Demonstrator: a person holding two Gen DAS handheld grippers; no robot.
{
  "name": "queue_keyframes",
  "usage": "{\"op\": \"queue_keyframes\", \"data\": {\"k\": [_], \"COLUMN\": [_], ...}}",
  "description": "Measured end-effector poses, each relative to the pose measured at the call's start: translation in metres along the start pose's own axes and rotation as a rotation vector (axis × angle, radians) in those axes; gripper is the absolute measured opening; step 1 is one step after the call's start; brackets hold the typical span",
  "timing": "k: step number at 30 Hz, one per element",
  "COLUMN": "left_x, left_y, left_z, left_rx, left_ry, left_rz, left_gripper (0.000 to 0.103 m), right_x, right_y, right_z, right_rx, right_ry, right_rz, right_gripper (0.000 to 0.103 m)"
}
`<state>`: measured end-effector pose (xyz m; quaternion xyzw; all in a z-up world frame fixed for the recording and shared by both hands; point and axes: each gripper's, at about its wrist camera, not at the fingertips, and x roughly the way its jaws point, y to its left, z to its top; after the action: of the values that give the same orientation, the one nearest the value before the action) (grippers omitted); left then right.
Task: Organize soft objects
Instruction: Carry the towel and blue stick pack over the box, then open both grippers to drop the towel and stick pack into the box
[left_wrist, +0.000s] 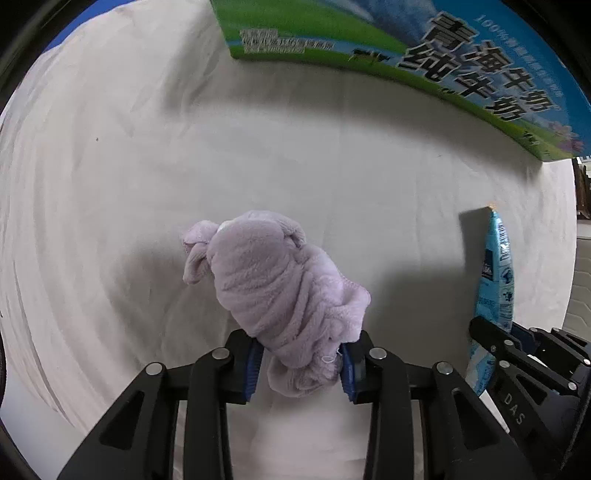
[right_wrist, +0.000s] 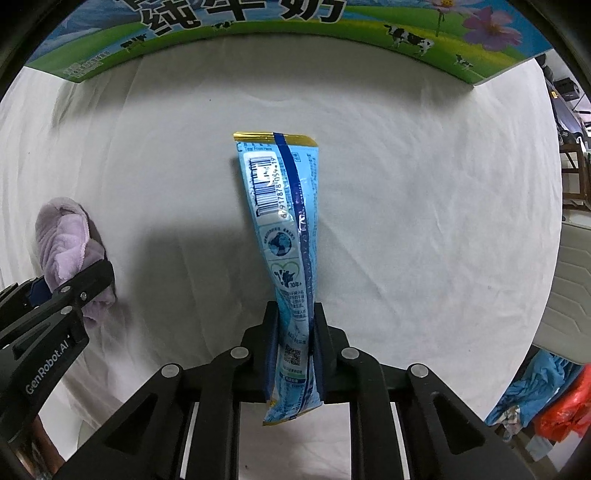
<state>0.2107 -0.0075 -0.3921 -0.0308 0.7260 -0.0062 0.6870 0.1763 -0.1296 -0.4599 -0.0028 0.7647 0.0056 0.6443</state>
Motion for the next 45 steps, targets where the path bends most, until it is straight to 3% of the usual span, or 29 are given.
{"op": "queue_keyframes", "data": {"k": [9, 17, 24, 28, 33, 38, 45], "left_x": [-0.045, -0.116, -0.179, -0.198, -0.189, -0.16, -0.107], "left_y": [-0.028, -0.042, -0.048, -0.041, -0.038, -0.032, -0.026], "left_z": [-0.016, -0.022, 0.024, 0.078, 0.133, 0.175, 0.209], "left_rx": [0.051, 0.074, 0.063, 0.043, 0.045, 0.03, 0.007], "left_ry": [-0.092, -0.198, -0.271, -0.313, -0.295, -0.224, -0.098], "left_rz": [-0.031, -0.126, -0.239, -0.247, -0.217, -0.178, -0.143], "left_gripper": [0.031, 0.031, 0.031, 0.031, 0.031, 0.031, 0.032], "right_x": [-0.026, -0.084, -0.163, -0.209, -0.235, -0.233, -0.199], "right_y": [-0.01, -0.041, -0.062, -0.077, -0.097, -0.117, -0.129], "right_z": [-0.011, -0.021, -0.009, 0.022, 0.076, 0.141, 0.207], "right_rx": [0.005, 0.028, 0.042, 0.071, 0.115, 0.16, 0.179], "right_ry": [-0.034, -0.125, -0.246, -0.339, -0.407, -0.394, -0.336], "right_rz": [0.053, 0.131, 0.192, 0.181, 0.109, 0.056, -0.02], "right_gripper": [0.016, 0.015, 0.015, 0.015, 0.015, 0.015, 0.015]}}
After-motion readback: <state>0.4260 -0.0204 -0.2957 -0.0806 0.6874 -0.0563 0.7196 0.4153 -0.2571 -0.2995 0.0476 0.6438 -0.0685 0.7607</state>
